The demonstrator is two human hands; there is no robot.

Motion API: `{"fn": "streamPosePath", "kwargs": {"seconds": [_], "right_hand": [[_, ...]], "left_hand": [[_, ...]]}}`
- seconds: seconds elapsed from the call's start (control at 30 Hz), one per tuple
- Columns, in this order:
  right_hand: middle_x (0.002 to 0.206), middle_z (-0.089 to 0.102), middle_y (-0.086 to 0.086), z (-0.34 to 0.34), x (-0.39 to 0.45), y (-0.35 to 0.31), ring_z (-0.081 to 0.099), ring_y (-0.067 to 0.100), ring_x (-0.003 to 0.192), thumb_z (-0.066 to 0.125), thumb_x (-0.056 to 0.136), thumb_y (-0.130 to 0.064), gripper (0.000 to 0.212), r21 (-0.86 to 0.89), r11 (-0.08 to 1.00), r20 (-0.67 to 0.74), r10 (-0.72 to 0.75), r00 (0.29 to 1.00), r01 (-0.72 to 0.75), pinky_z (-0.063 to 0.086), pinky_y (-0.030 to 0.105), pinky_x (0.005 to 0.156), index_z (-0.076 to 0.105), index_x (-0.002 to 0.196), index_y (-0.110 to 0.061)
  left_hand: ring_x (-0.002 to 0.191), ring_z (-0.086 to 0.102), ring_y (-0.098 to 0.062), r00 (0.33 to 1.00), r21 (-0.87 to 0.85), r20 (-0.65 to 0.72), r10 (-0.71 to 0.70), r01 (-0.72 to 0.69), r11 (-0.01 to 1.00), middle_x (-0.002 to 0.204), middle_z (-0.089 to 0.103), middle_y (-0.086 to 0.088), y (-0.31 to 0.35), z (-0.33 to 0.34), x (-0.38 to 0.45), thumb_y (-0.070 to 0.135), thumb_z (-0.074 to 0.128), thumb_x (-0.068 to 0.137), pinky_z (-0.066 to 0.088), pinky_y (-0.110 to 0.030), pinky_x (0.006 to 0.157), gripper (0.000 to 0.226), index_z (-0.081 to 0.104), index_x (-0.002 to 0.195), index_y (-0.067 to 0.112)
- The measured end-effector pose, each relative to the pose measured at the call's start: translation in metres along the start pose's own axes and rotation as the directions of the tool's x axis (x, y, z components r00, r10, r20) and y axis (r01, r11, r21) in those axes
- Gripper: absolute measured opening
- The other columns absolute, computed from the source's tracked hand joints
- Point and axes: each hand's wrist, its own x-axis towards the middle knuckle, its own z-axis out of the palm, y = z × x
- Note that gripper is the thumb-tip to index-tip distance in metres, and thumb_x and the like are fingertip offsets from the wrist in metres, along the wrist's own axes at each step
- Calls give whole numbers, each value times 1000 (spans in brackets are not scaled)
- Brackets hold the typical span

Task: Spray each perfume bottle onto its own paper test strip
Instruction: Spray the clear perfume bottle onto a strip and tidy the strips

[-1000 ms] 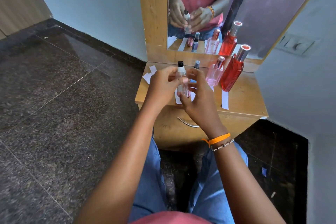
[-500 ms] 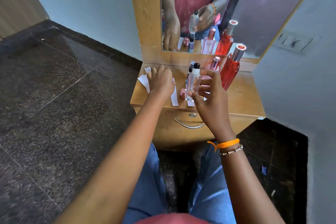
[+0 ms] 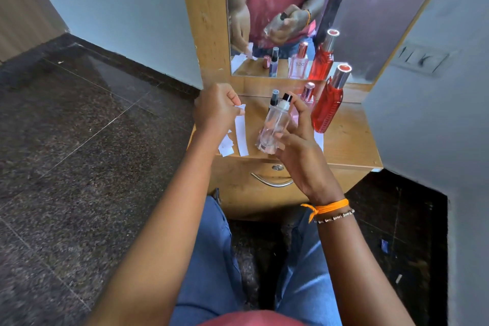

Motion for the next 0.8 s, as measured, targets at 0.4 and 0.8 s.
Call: {"fn": "streamPosePath", "kwargs": {"seconds": [0.4, 0.8], "right_hand": [[85, 46, 8, 7, -1, -2, 44, 18, 72, 51, 85, -18, 49, 379, 923, 108, 23, 994, -62, 41, 23, 57, 47, 131, -32], [108, 58, -8, 9, -4, 2, 51, 11, 77, 63, 77, 1, 57, -804, 542, 66, -329, 942, 246, 46, 24, 69, 51, 129, -19]], "left_hand": [[89, 64, -19, 966, -377, 242, 97, 2, 926, 92, 68, -9, 7, -15, -29, 3, 60, 86, 56, -32, 79, 18, 68, 100, 11], [67, 63, -12, 963, -525, 267, 30, 119, 843, 72, 62, -7, -1, -17, -38, -5, 69, 77, 55, -15, 57, 19, 59, 77, 10]]}}
